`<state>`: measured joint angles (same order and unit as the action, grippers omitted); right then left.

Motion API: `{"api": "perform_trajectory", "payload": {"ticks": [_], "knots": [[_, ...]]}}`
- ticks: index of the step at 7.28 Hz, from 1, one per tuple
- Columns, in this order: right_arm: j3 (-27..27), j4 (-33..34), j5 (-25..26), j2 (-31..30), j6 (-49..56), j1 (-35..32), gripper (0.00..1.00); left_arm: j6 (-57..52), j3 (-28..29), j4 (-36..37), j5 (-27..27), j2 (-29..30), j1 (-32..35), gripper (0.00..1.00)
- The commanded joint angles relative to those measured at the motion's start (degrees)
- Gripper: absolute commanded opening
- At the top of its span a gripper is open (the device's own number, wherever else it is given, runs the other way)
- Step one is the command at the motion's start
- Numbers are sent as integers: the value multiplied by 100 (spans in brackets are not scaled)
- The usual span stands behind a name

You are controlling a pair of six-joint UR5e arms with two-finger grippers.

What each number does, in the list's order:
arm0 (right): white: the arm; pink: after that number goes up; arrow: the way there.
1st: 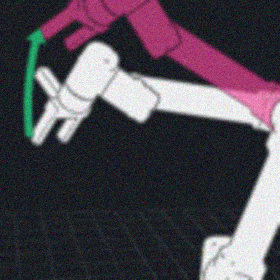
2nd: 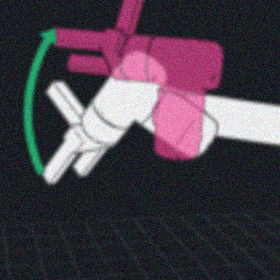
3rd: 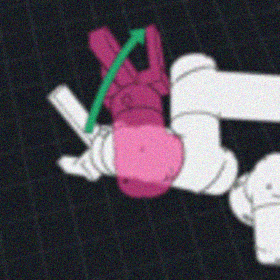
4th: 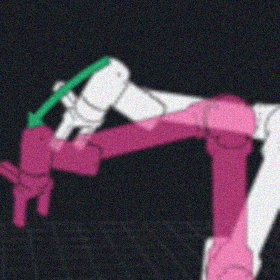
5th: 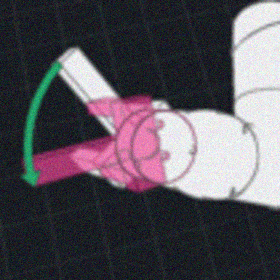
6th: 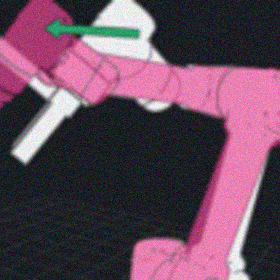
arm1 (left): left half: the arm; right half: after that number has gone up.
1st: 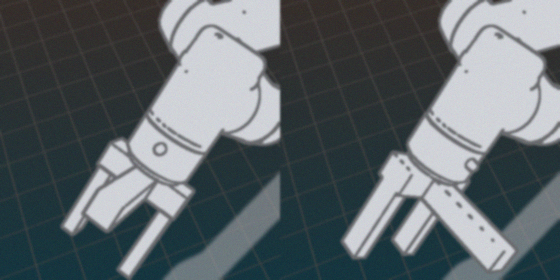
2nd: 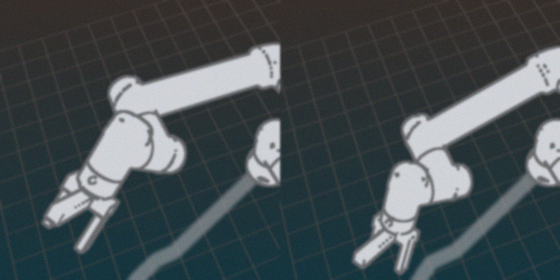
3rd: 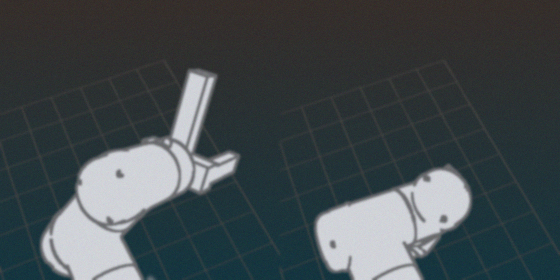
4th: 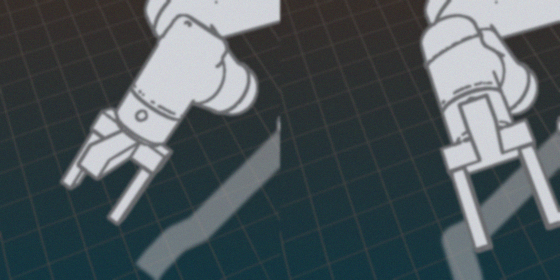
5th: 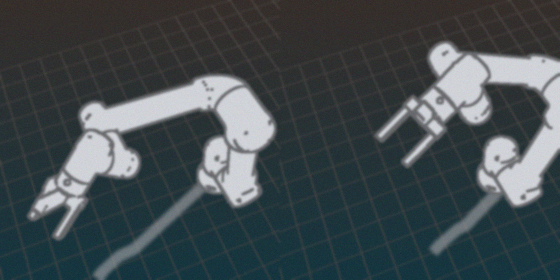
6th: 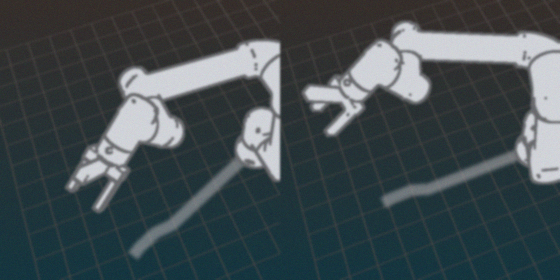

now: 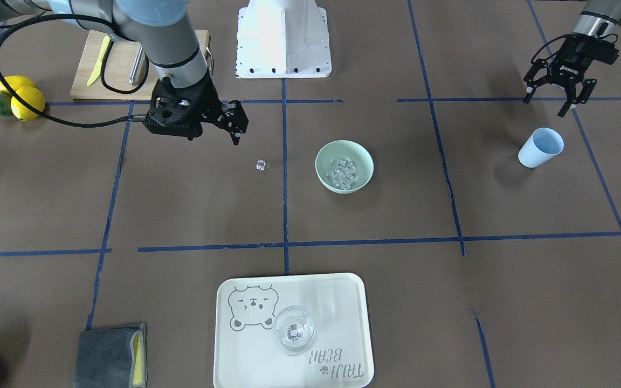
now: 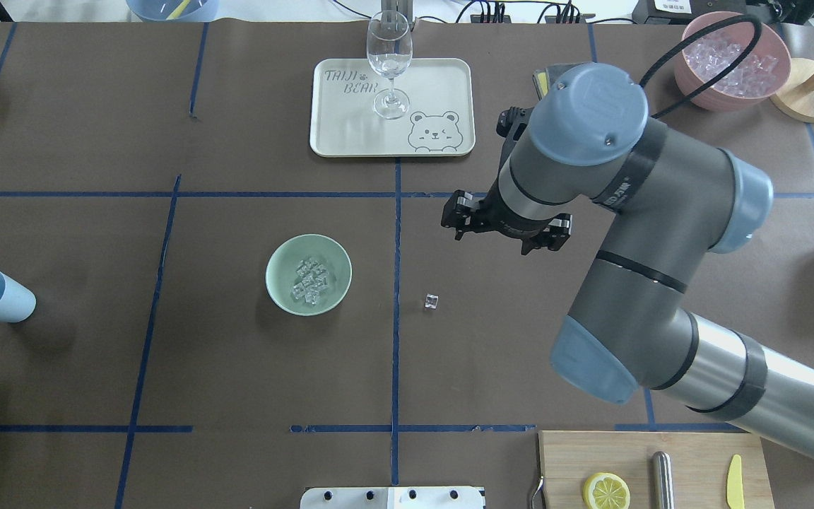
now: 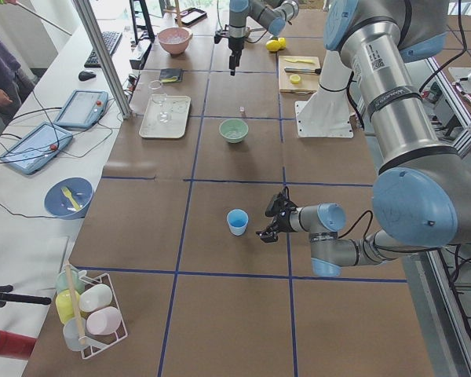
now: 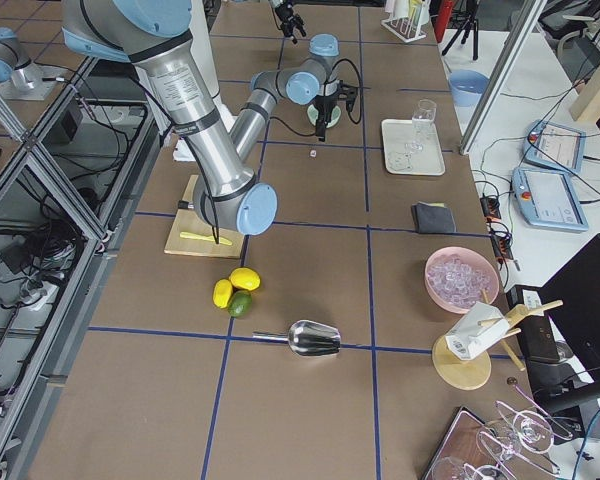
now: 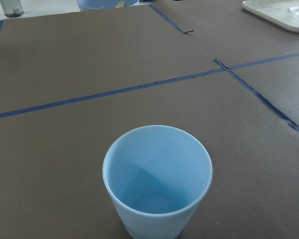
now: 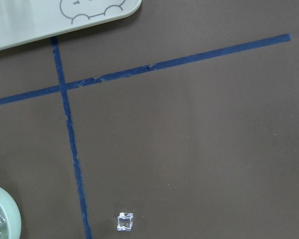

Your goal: Pour ice into bowl

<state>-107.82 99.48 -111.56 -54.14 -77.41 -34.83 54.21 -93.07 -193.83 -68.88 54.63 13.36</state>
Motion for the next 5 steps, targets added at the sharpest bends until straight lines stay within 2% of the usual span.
{"api": "perform_trajectory", "payload": {"ticks": [1, 2, 3, 5], "knots": [[724, -355, 222, 411, -89, 310, 100, 107, -376, 117, -650, -189, 130, 100], [1084, -863, 292, 491, -220, 406, 100, 116, -622, 405, -1028, -189, 375, 100], [1497, -1112, 328, 735, -265, 459, 100, 116, -1077, 1147, -1588, -181, 891, 100], [2113, -1280, 328, 1263, -327, 530, 100, 108, -1799, 2528, -2548, -49, 1684, 100]]}}
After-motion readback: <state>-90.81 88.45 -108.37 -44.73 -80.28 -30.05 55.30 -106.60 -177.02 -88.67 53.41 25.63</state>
